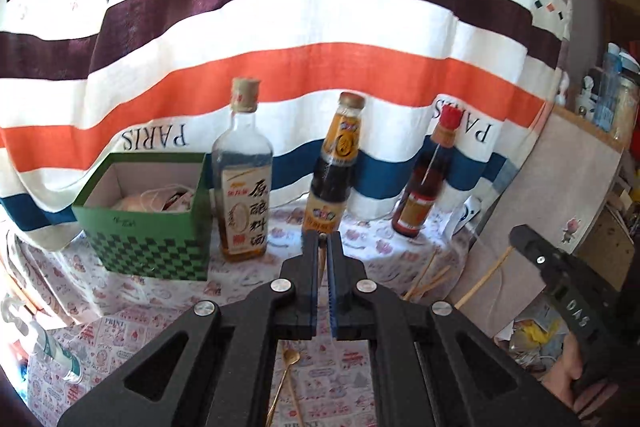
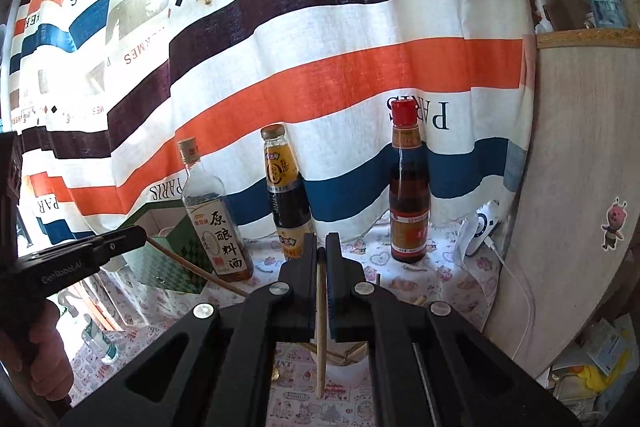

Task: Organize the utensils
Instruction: 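Carry both chopsticks above the clear cup with both tools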

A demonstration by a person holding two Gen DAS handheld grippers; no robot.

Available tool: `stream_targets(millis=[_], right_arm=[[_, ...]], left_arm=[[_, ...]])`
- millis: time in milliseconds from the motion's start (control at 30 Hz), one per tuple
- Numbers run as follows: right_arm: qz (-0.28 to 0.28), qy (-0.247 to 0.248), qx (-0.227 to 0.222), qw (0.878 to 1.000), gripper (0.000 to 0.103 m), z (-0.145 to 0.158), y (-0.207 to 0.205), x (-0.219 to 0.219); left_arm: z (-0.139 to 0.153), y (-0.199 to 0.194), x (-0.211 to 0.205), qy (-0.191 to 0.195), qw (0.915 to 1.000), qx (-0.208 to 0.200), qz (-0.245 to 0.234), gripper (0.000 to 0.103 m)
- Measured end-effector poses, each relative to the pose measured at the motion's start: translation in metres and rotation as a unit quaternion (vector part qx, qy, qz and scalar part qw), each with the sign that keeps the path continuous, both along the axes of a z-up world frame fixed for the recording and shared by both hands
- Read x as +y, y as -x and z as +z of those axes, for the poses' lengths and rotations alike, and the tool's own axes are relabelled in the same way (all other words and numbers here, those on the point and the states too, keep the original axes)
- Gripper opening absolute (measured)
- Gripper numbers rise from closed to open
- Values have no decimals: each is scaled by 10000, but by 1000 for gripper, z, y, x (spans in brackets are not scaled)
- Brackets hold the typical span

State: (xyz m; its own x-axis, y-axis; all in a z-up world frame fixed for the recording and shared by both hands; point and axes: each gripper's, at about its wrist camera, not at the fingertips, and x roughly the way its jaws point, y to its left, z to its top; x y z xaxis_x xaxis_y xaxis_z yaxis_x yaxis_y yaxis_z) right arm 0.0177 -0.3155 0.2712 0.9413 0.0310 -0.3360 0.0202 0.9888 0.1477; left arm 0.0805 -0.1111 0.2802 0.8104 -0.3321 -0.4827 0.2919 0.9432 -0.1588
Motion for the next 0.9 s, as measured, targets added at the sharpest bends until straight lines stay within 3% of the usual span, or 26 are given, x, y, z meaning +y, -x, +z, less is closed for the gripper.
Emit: stream_targets(millis=[167,400,567,767,900], right_arm=[[-6,29,-41,10000,5,4,-23,-10],[235,-40,-208,9995,5,-11,-54,-21],[349,12,-270,9990,5,-38,-67,-23],[378,-129,63,9992,5,-70,-82,-28],[416,-52,148,9990,5,-81,-81,-25]], left_arm=[[20,-12,-32,-18,9997,-248,-62,3],[13,-37,-61,53,9987,-339,-375,3],[-12,-51,-76,-12,9979,-264,-590,3],[-58,-65,-91,-325,9976,43,-613,3],[-75,-66,-90,-225,9965,215,-775,3]])
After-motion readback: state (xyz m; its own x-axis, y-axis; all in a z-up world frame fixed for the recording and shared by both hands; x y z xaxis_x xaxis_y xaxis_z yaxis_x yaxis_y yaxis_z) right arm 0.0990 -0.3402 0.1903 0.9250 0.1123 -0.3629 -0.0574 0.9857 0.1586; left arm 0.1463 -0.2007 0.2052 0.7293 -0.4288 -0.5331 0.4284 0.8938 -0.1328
